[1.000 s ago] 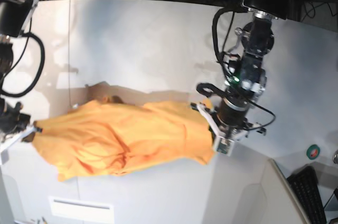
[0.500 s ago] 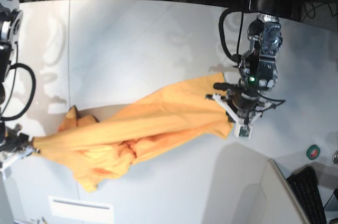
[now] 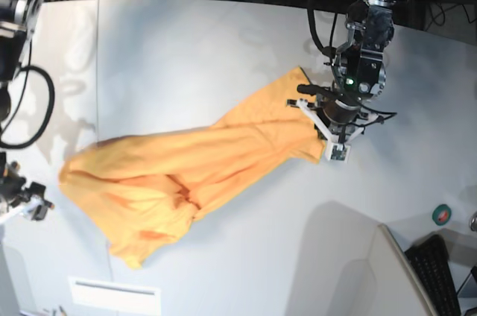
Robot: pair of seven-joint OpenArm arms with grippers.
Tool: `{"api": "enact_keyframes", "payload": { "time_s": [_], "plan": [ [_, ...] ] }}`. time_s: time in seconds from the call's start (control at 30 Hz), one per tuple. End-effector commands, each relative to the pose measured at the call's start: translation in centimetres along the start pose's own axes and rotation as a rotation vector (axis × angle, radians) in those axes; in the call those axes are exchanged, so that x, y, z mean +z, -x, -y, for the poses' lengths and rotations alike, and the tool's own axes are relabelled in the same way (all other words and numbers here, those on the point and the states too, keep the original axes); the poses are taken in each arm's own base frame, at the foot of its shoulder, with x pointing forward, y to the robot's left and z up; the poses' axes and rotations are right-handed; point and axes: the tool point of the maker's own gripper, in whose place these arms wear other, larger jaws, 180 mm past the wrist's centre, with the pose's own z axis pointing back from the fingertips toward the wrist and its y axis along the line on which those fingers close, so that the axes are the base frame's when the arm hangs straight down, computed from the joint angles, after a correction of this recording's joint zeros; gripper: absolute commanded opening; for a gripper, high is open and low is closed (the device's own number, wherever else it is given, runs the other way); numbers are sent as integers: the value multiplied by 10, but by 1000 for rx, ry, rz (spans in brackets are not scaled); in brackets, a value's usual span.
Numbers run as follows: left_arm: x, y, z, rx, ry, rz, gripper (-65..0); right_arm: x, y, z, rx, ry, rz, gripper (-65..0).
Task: Layout the t-shirt on the table in an organized manner, then fold the t-shirt properly
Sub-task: 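Pull the shirt apart with both grippers to stretch it out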
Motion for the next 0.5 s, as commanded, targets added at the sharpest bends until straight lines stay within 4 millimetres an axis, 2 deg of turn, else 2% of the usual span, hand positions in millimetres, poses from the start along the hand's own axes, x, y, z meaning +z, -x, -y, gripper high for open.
{"api": "enact_keyframes", "payload": {
  "time_s": [0.0, 0.2, 0.27, 0.33, 0.47],
  "plan": [
    [5, -14, -3, 0, -8, 49, -650, 10, -2, -4, 19, -12, 16, -365],
    [25, 10, 10, -4, 17, 30, -650, 42, 87, -40, 26, -71, -139, -368],
    [28, 19, 12, -2, 21, 12, -650, 45, 109, -62, 39, -115, -178, -366],
    [30, 31, 15, 0, 27, -12, -650, 48, 122, -87, 67, -171, -203, -365],
    [35, 51, 22, 12, 38, -51, -650, 48, 135, -131, 115, -268, -231, -371]
  ]
}}
